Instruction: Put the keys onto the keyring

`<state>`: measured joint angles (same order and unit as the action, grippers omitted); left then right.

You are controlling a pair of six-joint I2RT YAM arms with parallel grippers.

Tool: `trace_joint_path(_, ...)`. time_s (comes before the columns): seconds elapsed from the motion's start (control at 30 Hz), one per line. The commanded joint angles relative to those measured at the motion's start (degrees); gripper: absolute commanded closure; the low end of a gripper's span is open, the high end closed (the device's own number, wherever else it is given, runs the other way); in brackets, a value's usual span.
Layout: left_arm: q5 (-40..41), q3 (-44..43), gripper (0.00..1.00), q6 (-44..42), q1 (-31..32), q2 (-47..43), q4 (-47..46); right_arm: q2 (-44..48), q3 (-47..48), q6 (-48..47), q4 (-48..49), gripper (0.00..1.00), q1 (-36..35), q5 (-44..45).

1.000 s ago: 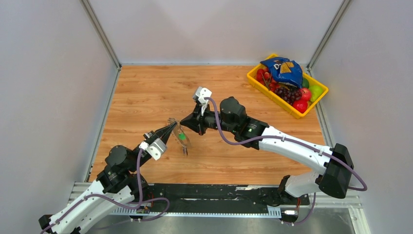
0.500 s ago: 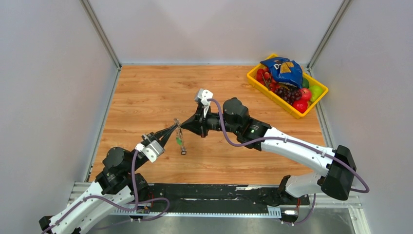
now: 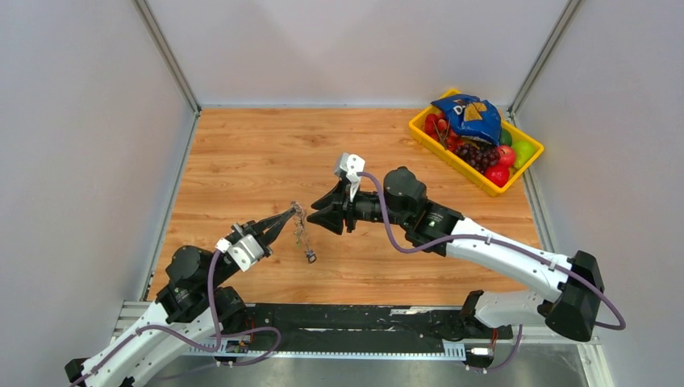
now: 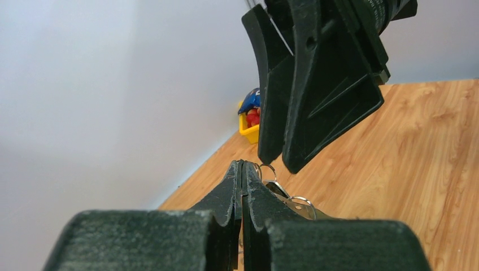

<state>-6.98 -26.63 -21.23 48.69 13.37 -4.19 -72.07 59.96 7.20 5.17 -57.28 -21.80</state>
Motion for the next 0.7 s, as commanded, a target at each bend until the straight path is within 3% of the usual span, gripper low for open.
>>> trace_joint_path(0.0, -1.83, -3.45, 1.00, 2.91, 0.17, -0.57, -5.78, 5.72, -0.96, -6.14, 0.72, 0.58, 0.26, -1.41)
trace_joint_path(0.2, -4.08, -4.47, 1.00, 6.68, 0.17, -0.13, -7.22, 9.95, -2.57, -13.37, -0.08, 0.51, 0.16, -2.37)
trace_joint_path(0.5, -8.60, -6.39, 1.00, 14.02, 0.18, 0.06, -8.85, 10.39, 0.65, -23.46, -1.64, 0.50, -1.97, -5.17)
trace_joint_path(0.67, -10.32, -7.05, 1.00, 17.46, 0.16, 0.09, -10.53, 9.85, 3.15, -24.55, -1.66, 0.53, -2.93, -8.19)
